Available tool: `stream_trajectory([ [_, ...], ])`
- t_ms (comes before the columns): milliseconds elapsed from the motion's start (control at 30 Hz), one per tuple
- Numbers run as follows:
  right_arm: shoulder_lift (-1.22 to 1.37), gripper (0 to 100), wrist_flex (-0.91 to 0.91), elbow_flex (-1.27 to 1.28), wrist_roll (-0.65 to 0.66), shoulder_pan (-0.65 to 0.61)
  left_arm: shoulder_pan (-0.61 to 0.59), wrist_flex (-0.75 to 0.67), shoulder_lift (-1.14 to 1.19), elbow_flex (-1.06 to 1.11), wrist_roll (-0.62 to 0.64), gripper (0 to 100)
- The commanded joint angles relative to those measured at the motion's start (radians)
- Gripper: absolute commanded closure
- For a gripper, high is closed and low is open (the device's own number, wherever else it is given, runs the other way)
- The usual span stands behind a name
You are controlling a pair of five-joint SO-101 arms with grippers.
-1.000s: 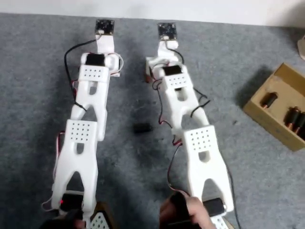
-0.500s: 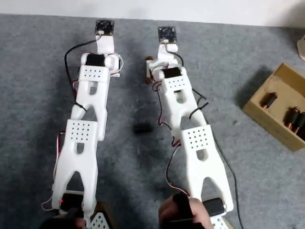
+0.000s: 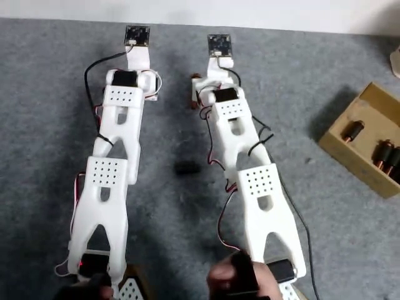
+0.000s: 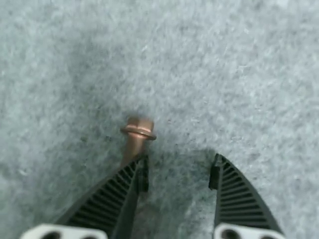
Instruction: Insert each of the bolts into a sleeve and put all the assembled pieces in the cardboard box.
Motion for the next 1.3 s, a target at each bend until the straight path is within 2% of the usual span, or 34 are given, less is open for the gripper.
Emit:
stream_trajectory([
  [0, -0.084, 75.5, 0.062, -0.099, -0.011, -0.005, -0.008, -0.005, -0.038, -0.039, 0.0, 91],
  [167, -0.074, 73.7, 0.211, -0.317, -0.018, 0.018, -0.008, -0.005, -0.038, -0.039, 0.0, 91],
  [267, -0.073, 73.6, 0.246, -0.409, -0.081, 0.018, -0.008, -0.005, -0.038, -0.039, 0.0, 91],
  [633, -0.073, 73.2, 0.259, -0.364, -0.1, -0.005, -0.008, -0.005, -0.038, -0.039, 0.0, 91],
  [967, 0.094, 72.2, 0.226, -0.372, 0.132, -0.022, -0.008, -0.005, -0.038, -0.039, 0.0, 91],
  [1100, 0.156, 62.9, 0.226, -0.456, 0.127, -0.022, -0.008, -0.005, -0.038, -0.039, 0.0, 91],
  [1267, 0.168, 62.5, 0.228, -0.475, 0.097, -0.024, -0.008, -0.005, -0.038, -0.039, 0.0, 91],
])
